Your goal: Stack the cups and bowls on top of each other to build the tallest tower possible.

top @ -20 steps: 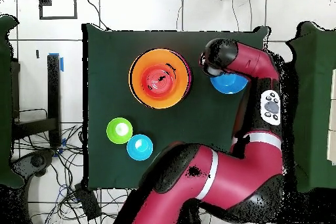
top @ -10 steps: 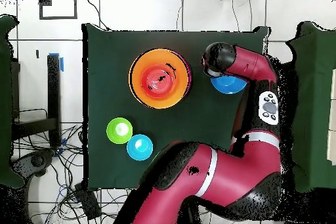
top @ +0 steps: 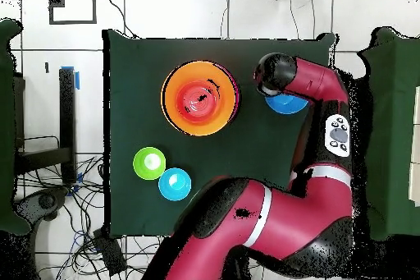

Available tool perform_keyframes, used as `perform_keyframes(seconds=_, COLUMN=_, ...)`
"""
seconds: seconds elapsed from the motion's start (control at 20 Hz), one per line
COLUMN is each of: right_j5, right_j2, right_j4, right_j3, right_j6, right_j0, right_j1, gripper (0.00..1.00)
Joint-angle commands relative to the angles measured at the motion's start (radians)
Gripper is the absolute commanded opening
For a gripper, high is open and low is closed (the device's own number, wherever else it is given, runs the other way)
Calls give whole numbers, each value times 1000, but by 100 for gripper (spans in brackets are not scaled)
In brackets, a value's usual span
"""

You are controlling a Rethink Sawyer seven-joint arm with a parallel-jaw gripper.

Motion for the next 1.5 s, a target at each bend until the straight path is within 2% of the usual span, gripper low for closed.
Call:
perform_keyframes(seconds=0.05, right_j5=34, right_j2=40, right_j4=-46, right_j3=78, right_j6=-10, right_j0=23, right_j1=20, gripper=0)
perform_keyframes(seconds=0.4, right_j5=92, right_j2=57, right_j4=-29, right_j3=33, right_j6=-38, right_j0=17, right_j1=39, gripper=0)
perform_keyframes(seconds=0.65, right_j5=124, right_j2=45, right_j4=-30, right_j3=33, right_j6=-40, right_j0=25, right_j1=13, gripper=0)
perform_keyframes(seconds=1.1, right_j5=234, right_j2=-52, right_j4=-33, right_j3=67, right_j6=14, right_j0=91, right_j1=-123, gripper=0)
perform_keyframes(seconds=1.5, right_j5=327, right_j2=-73, right_j4=0, right_j3=94, right_j6=41, right_j0=123, right_j1=-194, gripper=0)
